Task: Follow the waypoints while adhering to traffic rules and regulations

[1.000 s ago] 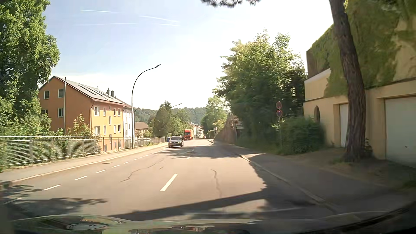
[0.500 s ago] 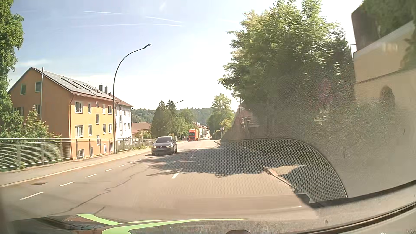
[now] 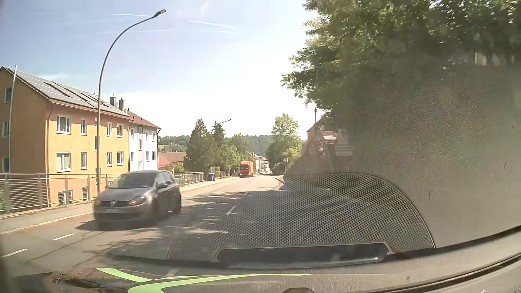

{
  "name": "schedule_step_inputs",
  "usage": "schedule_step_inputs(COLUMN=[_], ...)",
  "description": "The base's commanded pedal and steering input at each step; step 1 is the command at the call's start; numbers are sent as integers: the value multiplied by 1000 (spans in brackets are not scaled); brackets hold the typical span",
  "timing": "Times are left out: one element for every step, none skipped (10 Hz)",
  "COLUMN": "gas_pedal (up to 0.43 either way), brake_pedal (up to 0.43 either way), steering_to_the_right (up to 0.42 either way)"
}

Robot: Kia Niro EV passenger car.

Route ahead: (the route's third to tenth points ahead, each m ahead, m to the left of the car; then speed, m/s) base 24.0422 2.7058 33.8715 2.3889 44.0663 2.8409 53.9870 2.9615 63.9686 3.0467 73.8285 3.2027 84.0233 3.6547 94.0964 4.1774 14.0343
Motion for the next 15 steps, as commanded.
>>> schedule_step_inputs(gas_pedal=[0,0,0,0,0,0,0,0,0,0,0,0,0,0,0], brake_pedal=[0,0,0,0,0,0,0,0,0,0,0,0,0,0,0], steering_to_the_right=[-13,-13,-11,-10,-8,-9,-7,-6,-4,-4,-4,-4,-3,-3,-3])
